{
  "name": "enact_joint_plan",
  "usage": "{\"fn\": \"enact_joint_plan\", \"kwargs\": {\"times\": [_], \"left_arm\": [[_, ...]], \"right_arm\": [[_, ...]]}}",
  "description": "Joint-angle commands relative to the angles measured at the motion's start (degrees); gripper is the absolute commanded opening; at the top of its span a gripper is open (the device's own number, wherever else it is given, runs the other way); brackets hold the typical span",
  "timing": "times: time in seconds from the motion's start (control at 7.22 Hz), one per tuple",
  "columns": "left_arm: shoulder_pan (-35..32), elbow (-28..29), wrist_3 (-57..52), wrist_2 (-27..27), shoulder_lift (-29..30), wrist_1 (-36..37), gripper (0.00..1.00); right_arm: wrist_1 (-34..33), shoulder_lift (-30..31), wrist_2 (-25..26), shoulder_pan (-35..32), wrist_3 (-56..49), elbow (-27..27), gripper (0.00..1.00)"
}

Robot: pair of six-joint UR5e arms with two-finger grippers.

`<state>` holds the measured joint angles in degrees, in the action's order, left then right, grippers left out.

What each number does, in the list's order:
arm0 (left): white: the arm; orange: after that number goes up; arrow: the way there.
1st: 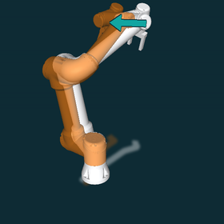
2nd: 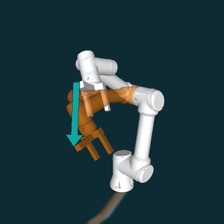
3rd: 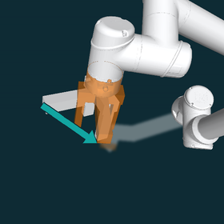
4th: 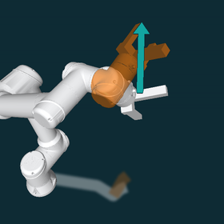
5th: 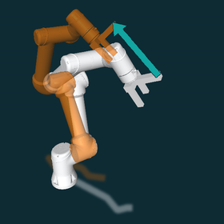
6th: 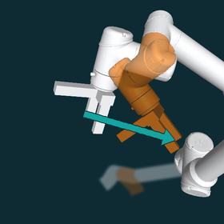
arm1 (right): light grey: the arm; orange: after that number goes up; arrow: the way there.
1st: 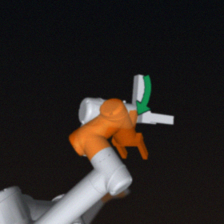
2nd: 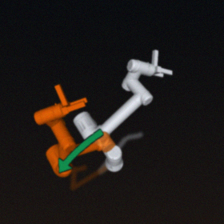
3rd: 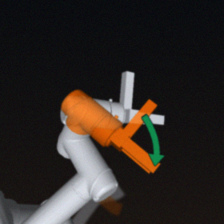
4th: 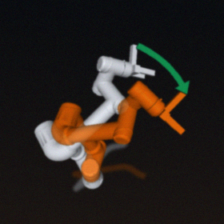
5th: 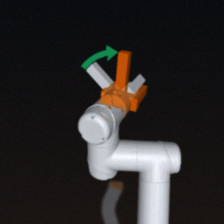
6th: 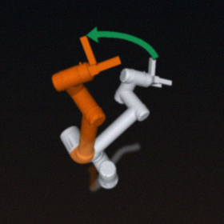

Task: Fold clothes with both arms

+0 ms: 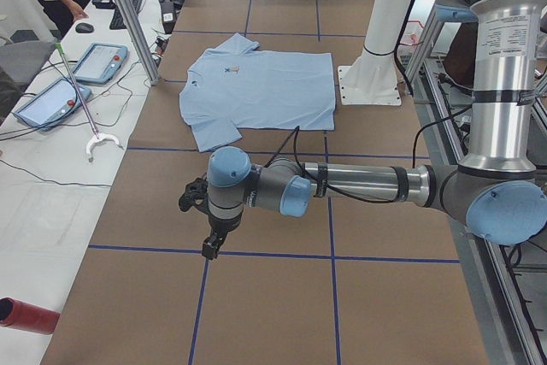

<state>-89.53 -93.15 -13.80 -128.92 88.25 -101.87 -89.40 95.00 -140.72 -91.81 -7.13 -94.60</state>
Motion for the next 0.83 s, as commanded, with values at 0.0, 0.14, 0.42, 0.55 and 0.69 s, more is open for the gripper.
{"fn": "enact_joint_plan", "kwargs": {"times": [0.0,0.14,0.42,0.55,0.69], "left_arm": [[0.1,0.2,0.0,0.1,0.2,-0.1,1.0],[0.1,0.2,0.0,0.0,0.9,-0.3,1.0],[0.3,-0.7,-0.1,-0.2,3.5,-0.7,1.0],[0.6,-0.5,0.0,-0.2,5.4,-0.9,1.0],[1.1,-0.8,-0.2,-0.2,6.1,-1.8,1.0]], "right_arm": [[0.1,-0.3,0.7,0.0,1.0,-0.2,1.0],[0.2,-0.9,0.7,0.0,1.5,-0.1,1.0],[0.2,-4.3,0.3,2.7,3.1,-0.4,1.0],[0.3,-10.1,0.5,6.7,3.3,-0.2,1.0],[0.2,-14.6,0.5,10.3,4.0,0.7,1.0]]}}
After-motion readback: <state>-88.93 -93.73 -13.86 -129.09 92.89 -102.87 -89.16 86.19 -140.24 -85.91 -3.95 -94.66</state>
